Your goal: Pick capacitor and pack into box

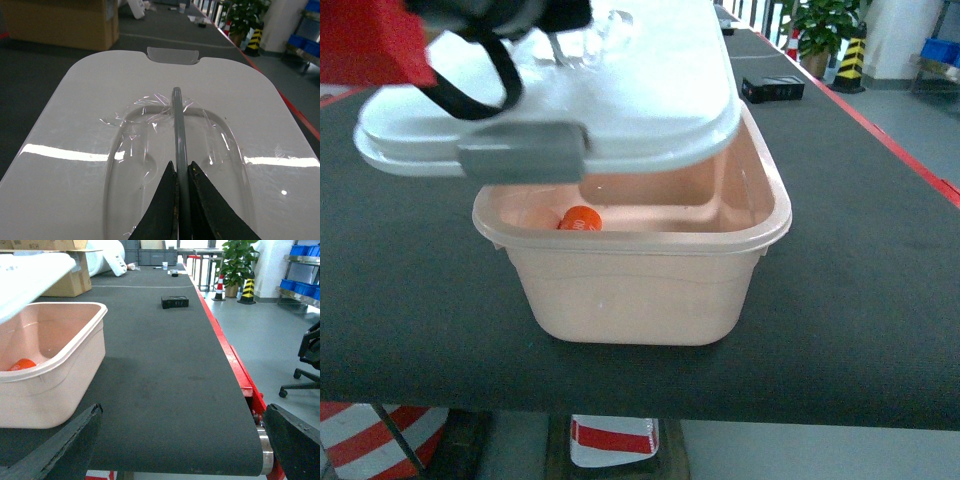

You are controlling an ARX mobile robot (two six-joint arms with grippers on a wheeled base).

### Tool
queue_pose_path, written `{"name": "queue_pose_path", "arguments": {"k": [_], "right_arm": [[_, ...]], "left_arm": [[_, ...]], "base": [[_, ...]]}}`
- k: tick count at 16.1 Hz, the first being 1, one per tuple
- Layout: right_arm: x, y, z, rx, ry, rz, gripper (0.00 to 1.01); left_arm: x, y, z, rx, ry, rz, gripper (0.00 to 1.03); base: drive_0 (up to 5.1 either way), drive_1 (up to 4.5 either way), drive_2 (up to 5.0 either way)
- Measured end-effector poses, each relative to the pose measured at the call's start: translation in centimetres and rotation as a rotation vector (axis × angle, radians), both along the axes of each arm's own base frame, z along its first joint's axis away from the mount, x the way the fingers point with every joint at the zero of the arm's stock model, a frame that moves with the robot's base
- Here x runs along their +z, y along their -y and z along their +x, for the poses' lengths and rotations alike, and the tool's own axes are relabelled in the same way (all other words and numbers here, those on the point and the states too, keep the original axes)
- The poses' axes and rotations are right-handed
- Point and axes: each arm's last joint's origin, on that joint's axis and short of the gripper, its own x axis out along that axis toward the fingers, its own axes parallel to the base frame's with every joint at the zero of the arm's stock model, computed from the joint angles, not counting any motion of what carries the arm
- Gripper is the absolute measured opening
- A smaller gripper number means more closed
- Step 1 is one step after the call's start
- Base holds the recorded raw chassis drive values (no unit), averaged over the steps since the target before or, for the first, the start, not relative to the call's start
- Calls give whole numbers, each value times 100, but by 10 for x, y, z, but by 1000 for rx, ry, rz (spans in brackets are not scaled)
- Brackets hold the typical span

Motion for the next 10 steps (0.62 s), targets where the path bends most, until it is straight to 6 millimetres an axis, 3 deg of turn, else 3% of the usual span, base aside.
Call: {"name": "queue_pose_path", "arguments": {"k": [3, 10], "right_arm": [[0, 0, 0, 0, 0, 0, 98], [0, 0, 0, 0, 0, 0, 98]], "left_arm": [[-23, 27, 4, 15, -28, 31, 2], [-45, 61, 15, 6, -103, 43, 2]], "base": [[0, 0, 0], [0, 0, 0]]}}
